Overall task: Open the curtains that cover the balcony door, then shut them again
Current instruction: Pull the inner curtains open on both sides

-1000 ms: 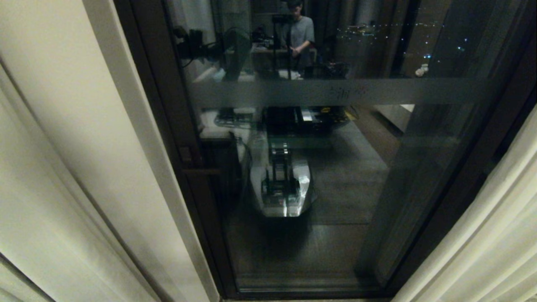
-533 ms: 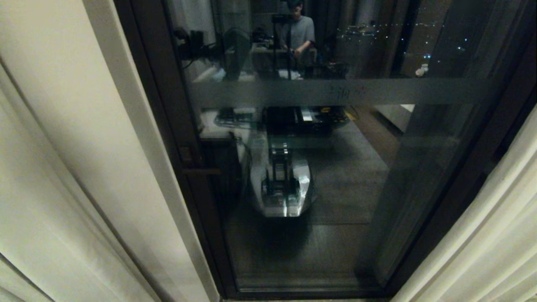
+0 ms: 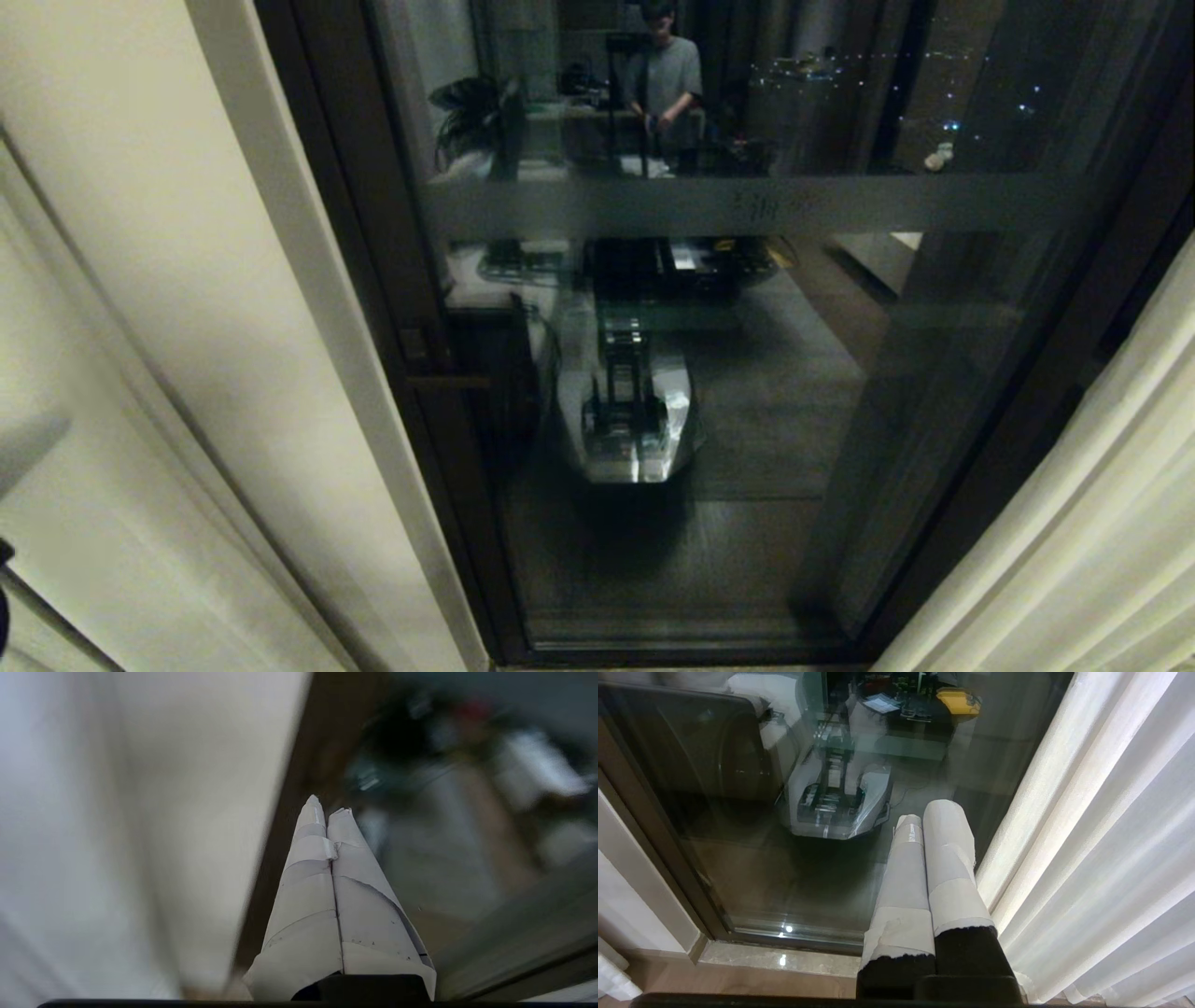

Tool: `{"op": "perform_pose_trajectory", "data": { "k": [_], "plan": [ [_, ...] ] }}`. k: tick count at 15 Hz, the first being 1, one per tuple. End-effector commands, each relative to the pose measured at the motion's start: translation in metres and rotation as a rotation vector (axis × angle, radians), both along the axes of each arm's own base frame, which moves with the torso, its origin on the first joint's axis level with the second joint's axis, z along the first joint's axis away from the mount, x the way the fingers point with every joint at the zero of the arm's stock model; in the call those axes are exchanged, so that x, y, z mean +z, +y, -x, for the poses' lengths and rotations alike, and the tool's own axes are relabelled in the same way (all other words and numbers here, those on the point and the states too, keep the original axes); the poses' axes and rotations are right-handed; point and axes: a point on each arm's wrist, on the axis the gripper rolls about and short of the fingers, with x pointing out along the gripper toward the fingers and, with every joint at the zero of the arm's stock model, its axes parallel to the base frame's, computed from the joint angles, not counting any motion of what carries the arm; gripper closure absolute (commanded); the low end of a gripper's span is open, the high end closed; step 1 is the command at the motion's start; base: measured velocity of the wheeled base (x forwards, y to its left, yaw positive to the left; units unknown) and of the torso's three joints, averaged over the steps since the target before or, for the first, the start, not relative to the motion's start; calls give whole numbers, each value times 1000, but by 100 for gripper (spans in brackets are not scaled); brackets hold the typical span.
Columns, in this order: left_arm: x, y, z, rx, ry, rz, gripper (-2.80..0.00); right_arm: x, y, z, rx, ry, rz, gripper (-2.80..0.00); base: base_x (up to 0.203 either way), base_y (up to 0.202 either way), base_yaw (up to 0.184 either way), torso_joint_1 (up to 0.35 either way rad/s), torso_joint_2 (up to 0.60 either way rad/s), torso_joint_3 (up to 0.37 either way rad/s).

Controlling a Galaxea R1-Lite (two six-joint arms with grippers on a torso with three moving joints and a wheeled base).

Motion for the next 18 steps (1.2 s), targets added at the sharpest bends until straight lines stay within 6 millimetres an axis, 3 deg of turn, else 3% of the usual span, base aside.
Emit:
{"op": "perform_pose_trajectory", "data": {
  "k": [1, 4, 8, 11, 18],
  "plan": [
    [-11, -1, 17, 4, -17, -22, 0, 0, 0, 0, 1, 3, 1, 0, 0, 0, 0, 0, 0, 0],
    [-41, 0, 46, 5, -62, -99, 0, 0, 0, 0, 1, 2, 1, 0, 0, 0, 0, 0, 0, 0],
    [-100, 0, 87, 12, -188, -217, 0, 0, 0, 0, 1, 3, 1, 0, 0, 0, 0, 0, 0, 0],
    [-135, -2, 95, -88, -104, -281, 0, 0, 0, 0, 1, 2, 1, 0, 0, 0, 0, 0, 0, 0],
    [-136, -2, 95, -93, -104, -289, 0, 0, 0, 0, 1, 2, 1, 0, 0, 0, 0, 0, 0, 0]
  ]
}}
